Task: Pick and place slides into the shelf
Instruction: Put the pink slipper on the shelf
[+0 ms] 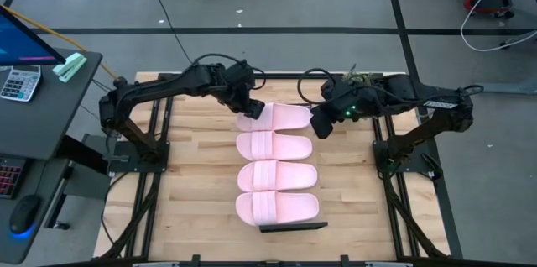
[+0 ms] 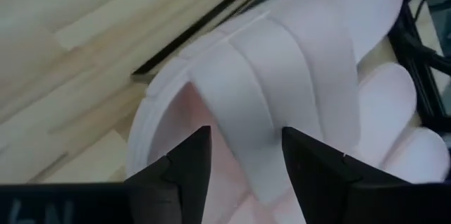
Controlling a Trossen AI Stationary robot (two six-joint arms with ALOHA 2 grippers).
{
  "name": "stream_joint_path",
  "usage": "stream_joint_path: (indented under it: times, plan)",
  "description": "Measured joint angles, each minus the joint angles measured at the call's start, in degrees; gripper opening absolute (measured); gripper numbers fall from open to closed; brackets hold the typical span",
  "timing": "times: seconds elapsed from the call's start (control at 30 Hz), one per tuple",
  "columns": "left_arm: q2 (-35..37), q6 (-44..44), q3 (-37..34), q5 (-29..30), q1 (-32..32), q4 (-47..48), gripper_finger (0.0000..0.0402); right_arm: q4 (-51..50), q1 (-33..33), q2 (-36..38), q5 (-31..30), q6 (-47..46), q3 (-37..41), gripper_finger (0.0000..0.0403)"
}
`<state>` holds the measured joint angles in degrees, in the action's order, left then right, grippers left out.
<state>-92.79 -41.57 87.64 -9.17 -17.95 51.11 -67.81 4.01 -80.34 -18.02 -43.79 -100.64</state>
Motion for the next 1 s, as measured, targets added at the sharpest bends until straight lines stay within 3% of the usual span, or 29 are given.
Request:
stream_joint_path:
  times: [0.27, 0.67, 1.0]
  plan:
    - [-1.17, -4.39, 0.0, 6.77, 0.61, -4.01, 0.0144, 0.04, 1.56, 0.0, -1.67, -1.58, 0.0, 0.0029]
    - [-6.99, -7.34, 0.28, 14.29, 3.67, -7.34, 0.0012, -0.78, 1.93, -0.02, -2.54, -2.68, 0.0, 0.0029]
    - [-6.4, -6.64, 0.09, 16.5, 1.72, -7.7, 0.0007, -1.62, 1.93, -0.04, -2.93, -3.0, 0.0, 0.0029]
